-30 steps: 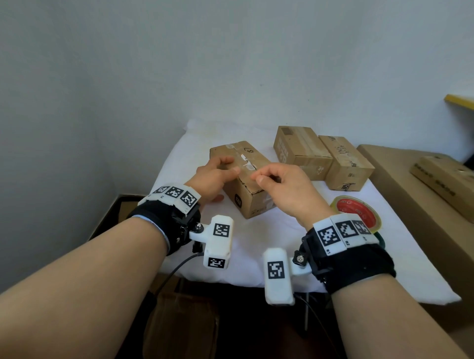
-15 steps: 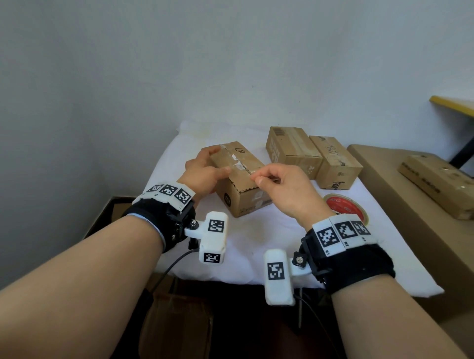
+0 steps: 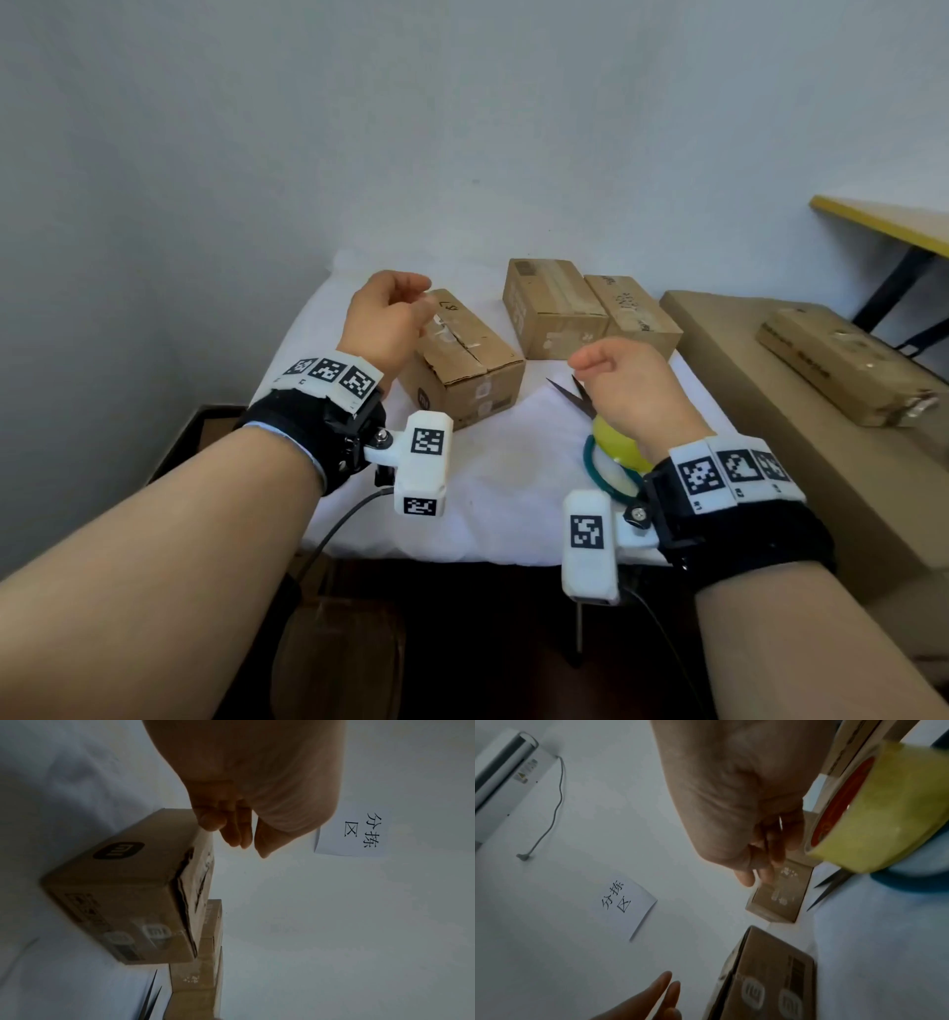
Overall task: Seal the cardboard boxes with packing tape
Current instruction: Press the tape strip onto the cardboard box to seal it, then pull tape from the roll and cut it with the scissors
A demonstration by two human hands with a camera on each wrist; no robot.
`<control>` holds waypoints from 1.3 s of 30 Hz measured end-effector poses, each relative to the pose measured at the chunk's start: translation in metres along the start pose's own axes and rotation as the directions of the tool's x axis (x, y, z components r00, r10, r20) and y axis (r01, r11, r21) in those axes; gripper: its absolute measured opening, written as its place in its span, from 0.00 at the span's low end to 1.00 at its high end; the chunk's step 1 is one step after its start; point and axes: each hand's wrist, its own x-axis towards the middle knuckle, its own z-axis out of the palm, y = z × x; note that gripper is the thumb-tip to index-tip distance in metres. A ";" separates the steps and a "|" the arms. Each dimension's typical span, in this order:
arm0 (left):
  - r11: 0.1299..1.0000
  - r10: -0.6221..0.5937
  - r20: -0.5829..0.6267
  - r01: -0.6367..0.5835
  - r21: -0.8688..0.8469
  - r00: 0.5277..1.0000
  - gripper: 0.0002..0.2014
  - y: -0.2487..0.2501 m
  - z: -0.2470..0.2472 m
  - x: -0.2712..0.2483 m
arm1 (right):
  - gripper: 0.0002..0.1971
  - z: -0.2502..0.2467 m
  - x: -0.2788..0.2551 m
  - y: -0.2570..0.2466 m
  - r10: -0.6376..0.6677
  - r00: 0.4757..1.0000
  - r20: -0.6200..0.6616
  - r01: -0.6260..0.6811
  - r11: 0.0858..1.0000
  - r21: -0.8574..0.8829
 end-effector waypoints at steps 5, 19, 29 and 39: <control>1.000 -0.003 0.093 0.001 0.024 0.996 0.08 0.009 0.011 -0.012 | 0.13 -0.018 -0.007 0.014 0.120 0.993 0.013 -0.118 0.989 -0.088; 0.998 -0.033 0.239 0.020 0.059 0.970 0.06 0.019 0.028 -0.029 | 0.15 -0.034 -0.014 0.038 0.284 0.943 0.172 -0.081 0.700 -0.709; 0.998 -0.054 0.270 0.040 0.056 0.961 0.06 0.020 0.029 -0.029 | 0.11 -0.040 -0.008 0.025 0.112 0.988 0.103 -0.039 0.842 -0.538; 0.999 -0.043 0.281 0.043 0.008 0.959 0.06 0.022 0.023 -0.029 | 0.14 -0.027 -0.021 -0.016 -0.131 0.980 0.147 0.083 0.953 0.291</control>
